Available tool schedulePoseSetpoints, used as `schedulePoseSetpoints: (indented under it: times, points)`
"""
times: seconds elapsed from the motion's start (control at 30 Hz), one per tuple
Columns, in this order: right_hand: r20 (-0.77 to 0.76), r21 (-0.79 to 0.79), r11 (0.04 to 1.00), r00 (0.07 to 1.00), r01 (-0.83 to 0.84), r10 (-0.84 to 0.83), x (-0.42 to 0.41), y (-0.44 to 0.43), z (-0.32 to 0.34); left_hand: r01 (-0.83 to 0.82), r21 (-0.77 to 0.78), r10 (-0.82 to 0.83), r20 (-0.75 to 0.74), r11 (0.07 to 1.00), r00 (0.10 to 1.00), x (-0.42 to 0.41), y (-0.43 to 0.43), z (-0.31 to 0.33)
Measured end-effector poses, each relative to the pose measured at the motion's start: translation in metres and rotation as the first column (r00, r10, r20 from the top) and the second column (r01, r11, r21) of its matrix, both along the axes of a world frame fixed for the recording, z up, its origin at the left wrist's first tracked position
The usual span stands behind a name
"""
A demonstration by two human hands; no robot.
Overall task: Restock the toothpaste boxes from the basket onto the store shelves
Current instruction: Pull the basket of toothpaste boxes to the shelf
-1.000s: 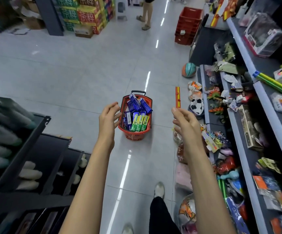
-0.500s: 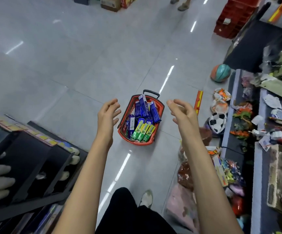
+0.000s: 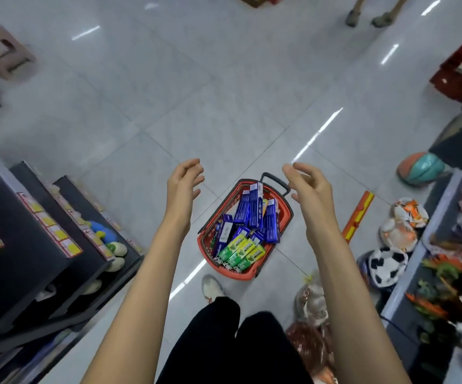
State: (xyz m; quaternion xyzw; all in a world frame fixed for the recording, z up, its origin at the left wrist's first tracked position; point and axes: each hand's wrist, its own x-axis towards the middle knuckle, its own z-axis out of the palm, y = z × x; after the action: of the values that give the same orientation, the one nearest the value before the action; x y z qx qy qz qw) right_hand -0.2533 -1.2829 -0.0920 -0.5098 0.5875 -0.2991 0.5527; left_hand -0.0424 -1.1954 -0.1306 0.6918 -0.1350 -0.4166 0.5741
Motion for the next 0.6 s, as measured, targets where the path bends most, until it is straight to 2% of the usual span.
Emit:
schedulePoseSetpoints:
  times: [0.1,0.2,0.37,0.6]
  points:
    - [-0.012,0.035,0.997,0.997,-0.071,0.071,0.006,-0.034,-0.012,-0.029,0.032,0.029,0.000,0.999,1.000,0.005,-0.025,-0.002]
    - [-0.096,0.019,0.987,0.982,-0.160,0.161,0.007,-0.067,-0.028,-0.105,0.045,0.104,0.009,0.993,0.994,0.003,-0.041,-0.012]
    - [-0.256,-0.035,0.926,0.899,-0.377,0.356,0.004,-0.118,-0.074,-0.272,0.096,0.272,0.011,0.958,0.962,-0.017,-0.051,-0.054]
    - [-0.233,0.062,0.785,0.756,-0.616,0.612,-0.011,-0.183,-0.167,-0.474,0.224,0.483,0.016,0.851,0.875,-0.075,-0.058,-0.150]
